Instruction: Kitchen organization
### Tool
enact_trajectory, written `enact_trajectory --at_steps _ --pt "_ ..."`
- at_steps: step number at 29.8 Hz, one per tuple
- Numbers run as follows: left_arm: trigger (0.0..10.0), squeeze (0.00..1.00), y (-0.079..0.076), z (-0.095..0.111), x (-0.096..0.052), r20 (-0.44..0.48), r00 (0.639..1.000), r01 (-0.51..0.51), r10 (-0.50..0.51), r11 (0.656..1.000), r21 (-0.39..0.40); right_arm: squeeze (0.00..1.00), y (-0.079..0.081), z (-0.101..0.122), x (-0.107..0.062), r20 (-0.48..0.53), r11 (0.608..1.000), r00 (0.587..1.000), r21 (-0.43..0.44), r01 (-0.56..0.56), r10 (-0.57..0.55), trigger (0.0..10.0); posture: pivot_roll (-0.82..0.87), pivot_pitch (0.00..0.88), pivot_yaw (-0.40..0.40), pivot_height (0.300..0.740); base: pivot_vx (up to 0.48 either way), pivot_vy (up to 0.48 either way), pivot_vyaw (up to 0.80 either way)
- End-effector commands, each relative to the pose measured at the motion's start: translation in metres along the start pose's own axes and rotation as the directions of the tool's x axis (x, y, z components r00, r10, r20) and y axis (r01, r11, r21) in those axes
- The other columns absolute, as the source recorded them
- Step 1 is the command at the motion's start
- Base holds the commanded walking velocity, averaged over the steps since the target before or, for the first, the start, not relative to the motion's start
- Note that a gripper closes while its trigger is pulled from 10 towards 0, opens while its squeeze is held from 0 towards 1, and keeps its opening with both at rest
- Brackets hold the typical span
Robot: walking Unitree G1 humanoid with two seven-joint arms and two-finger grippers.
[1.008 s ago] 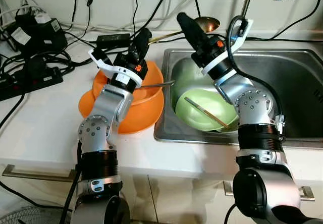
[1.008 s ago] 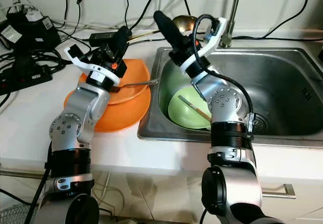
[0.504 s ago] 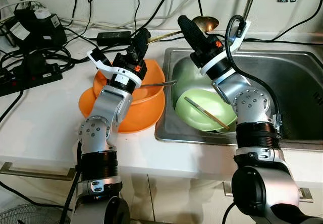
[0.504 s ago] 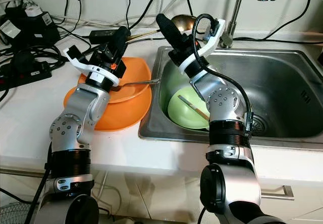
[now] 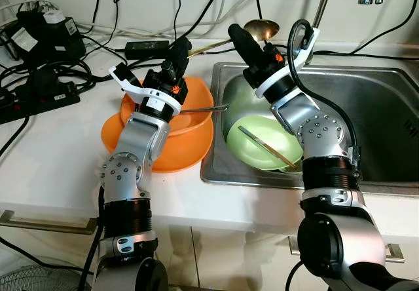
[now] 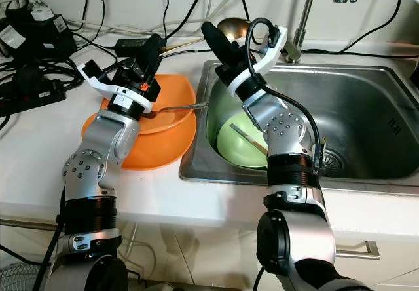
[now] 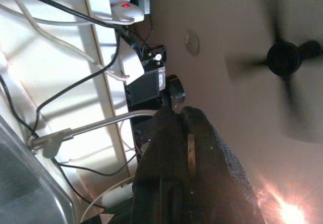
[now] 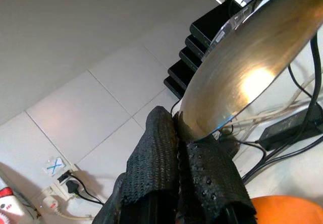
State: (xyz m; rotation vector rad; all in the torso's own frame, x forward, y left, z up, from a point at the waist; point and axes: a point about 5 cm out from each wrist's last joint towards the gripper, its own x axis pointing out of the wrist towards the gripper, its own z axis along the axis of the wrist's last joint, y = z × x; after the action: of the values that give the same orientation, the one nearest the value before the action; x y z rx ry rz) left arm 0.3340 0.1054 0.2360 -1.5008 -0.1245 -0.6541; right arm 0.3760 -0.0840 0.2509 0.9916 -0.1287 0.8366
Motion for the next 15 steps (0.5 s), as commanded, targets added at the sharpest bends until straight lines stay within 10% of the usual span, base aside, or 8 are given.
enact_trajectory --at_steps 1,6,7,8,9,15 --pt "0.0 0.00 0.001 -0.016 0.000 -0.068 0.998 -0.004 0.003 1.000 -0.016 0.00 0.007 0.000 0.009 0.006 1.000 1.000 -0.013 -0.018 0.019 0.0 -0.03 0.000 0.051 0.740 0.000 0.000 0.00" --pt "0.0 0.00 0.005 -0.019 -0.001 -0.123 0.992 -0.029 0.042 0.994 0.101 0.00 0.007 0.002 0.009 0.021 1.000 1.000 -0.015 -0.012 0.013 0.0 -0.03 0.000 0.052 0.740 0.000 0.000 0.00" --pt "10.0 0.00 0.005 -0.020 0.000 -0.139 0.989 -0.028 0.047 0.990 0.135 0.00 0.006 0.003 0.009 0.027 1.000 1.000 -0.017 -0.004 0.005 0.0 -0.02 0.000 0.052 0.740 0.000 0.000 0.00" --pt "10.0 0.00 0.006 -0.021 0.000 -0.151 0.987 -0.037 0.062 0.986 0.165 0.00 0.004 0.005 0.009 0.038 1.000 0.999 -0.022 0.012 -0.011 0.0 -0.02 0.000 0.054 0.740 0.000 0.000 0.00" --pt "10.0 0.90 0.010 -0.022 0.000 -0.162 0.982 -0.067 0.099 0.979 0.194 0.00 0.001 0.007 0.008 0.058 0.998 0.997 -0.037 0.042 -0.040 0.0 -0.02 0.000 0.058 0.740 0.000 0.000 0.00" --pt "10.0 1.00 0.012 -0.021 -0.002 -0.169 0.979 -0.084 0.118 0.977 0.195 0.00 -0.008 0.010 0.006 0.100 0.988 0.988 -0.086 0.129 -0.120 0.0 -0.03 0.000 0.063 0.740 0.000 0.000 0.00"
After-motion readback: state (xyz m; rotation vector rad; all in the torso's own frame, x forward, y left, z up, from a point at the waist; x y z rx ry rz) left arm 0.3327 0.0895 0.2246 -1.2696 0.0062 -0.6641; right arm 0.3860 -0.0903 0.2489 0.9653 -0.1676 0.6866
